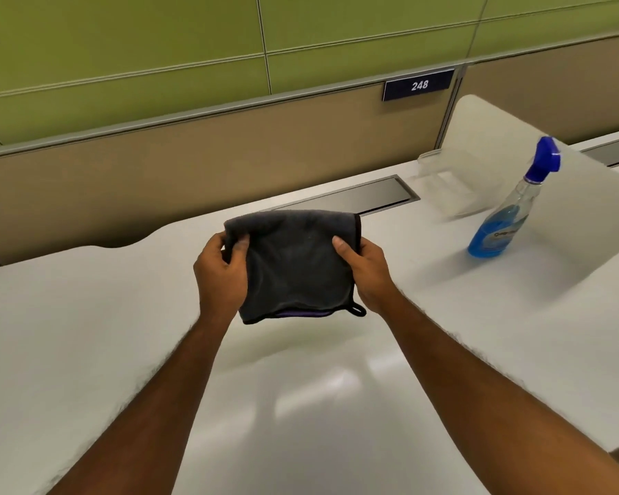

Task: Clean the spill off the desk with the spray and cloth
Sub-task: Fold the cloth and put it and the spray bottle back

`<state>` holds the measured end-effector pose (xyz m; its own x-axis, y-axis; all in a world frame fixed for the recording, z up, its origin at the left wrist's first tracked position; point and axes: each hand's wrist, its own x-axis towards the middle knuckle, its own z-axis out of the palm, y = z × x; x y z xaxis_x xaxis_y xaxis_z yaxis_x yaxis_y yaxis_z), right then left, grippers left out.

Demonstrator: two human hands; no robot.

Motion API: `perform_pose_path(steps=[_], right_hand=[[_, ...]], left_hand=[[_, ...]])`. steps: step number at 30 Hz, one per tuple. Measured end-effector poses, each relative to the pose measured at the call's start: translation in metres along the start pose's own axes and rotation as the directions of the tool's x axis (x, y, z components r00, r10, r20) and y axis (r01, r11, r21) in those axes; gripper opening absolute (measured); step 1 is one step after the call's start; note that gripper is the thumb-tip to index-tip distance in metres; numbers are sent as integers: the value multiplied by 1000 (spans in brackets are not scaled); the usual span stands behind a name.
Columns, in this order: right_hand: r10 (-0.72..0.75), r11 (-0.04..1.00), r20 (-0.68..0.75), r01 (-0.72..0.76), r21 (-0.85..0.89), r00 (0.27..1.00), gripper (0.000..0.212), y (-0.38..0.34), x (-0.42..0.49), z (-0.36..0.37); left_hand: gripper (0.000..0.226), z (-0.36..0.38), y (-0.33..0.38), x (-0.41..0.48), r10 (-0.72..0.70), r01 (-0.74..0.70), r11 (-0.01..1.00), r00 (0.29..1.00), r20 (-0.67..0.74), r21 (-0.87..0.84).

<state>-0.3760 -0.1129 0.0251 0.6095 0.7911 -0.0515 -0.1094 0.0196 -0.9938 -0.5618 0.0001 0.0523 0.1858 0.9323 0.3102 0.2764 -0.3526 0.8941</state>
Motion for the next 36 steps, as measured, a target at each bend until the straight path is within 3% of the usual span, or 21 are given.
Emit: perform_pose_path(steps=[3,6,8,10,13,16,18,20,22,24,28,30,33,36], right_hand=[[-61,998,-28,61,-4,998,9,-39,-8,0],[-33,994,-68,40,99,997,18,-75,-13,-1],[32,962,-35,-21,271,999,28,-94,-15,-2],[84,882,68,-106,460,994,47,-109,-16,-1],[122,789,168,-198,581,978,58,-119,-16,13],[132,757,147,-196,623,980,52,-122,-11,26],[138,800,87,-163,577,987,51,-124,-9,27],[99,906,12,-95,412,995,58,-126,-10,24],[48,987,-61,-38,157,997,53,-128,-11,22],[44,999,-114,-40,35,993,40,-128,-12,21],[34,999,-180,-34,3,983,31,-116,-9,24],[-9,1000,-260,9,1,966,34,-105,-8,24],[-117,980,-366,48,-193,923,31,-95,-5,16],[-195,941,-322,84,-329,927,22,-97,-1,2]], left_hand=[[14,9,34,-7,-13,4,994,996,-84,-106],[20,13,71,-14,4,-30,937,997,-74,-347],[20,11,91,-9,-26,23,810,1000,3,-586],[29,16,97,9,-86,174,660,984,157,-731],[62,34,104,27,-130,426,503,897,422,-752],[37,51,112,29,-218,479,555,873,437,-680],[32,57,116,29,-274,497,676,855,441,-543],[33,69,113,26,-280,487,769,839,466,-414],[28,76,115,18,-315,498,803,820,477,-327],[27,77,120,9,-302,483,812,828,473,-327],[36,84,115,4,-352,553,739,804,480,-384],[39,88,116,1,-382,621,629,771,509,-468],[30,91,120,-11,-432,682,547,727,534,-486],[33,93,121,-21,-404,703,407,711,576,-583]])
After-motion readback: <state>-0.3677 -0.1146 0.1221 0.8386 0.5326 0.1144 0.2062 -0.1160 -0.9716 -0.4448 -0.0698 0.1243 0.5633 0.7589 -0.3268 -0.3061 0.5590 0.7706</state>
